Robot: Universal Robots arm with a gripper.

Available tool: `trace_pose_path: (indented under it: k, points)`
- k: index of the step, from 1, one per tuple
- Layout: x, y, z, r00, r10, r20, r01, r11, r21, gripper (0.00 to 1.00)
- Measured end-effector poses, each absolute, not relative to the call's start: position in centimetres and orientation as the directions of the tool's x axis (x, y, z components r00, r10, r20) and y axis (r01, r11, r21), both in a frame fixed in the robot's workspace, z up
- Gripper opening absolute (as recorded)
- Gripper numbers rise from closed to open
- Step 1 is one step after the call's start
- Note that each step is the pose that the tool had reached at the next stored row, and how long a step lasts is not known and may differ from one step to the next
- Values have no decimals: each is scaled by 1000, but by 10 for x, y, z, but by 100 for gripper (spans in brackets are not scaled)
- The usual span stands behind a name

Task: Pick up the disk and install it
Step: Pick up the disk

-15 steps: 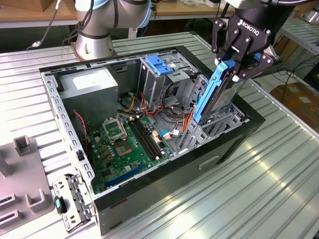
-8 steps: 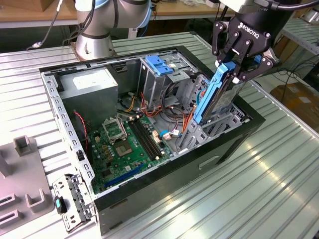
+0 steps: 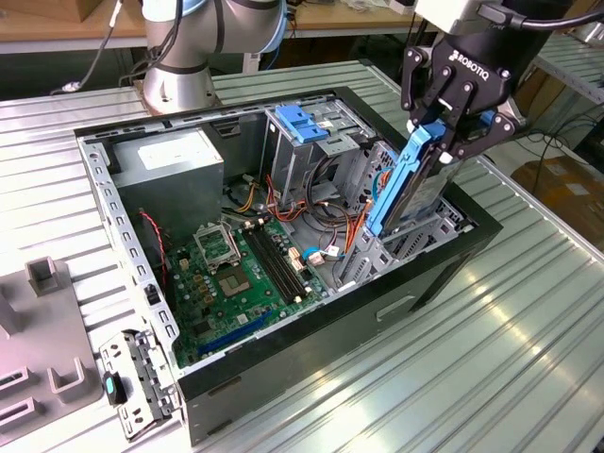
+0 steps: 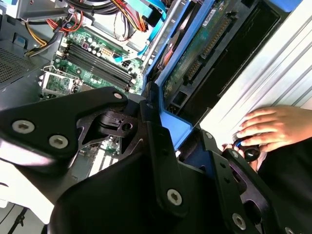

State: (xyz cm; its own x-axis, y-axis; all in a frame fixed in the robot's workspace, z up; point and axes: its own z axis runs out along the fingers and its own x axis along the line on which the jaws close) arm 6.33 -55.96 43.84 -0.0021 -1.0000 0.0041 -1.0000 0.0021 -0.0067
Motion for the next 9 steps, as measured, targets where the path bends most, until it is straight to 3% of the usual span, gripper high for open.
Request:
trace_pose_path:
  k: [9]
  points:
    - [64, -560, 431, -2, -1000, 4, -1000, 2, -7, 37]
